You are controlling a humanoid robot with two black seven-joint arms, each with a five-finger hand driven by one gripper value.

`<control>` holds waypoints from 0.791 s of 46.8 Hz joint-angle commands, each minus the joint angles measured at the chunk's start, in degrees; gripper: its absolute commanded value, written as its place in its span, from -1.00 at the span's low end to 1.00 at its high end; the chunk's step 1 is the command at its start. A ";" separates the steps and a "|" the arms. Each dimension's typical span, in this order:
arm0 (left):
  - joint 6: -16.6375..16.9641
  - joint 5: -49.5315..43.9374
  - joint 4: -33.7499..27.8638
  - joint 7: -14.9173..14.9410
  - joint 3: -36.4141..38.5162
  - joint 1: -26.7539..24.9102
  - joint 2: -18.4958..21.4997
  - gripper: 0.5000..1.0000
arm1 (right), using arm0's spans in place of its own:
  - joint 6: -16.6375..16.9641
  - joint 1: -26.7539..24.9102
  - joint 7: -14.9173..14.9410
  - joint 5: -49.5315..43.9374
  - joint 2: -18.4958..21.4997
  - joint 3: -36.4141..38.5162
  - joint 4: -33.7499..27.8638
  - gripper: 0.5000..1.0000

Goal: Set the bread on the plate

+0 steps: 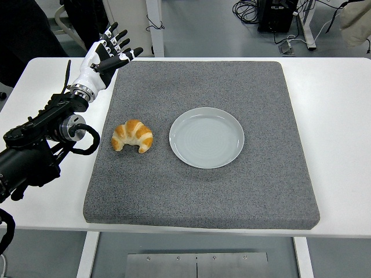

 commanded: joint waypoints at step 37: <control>0.06 0.09 0.00 0.01 0.00 0.00 0.09 0.85 | 0.02 0.03 0.00 0.00 0.00 0.00 -0.02 1.00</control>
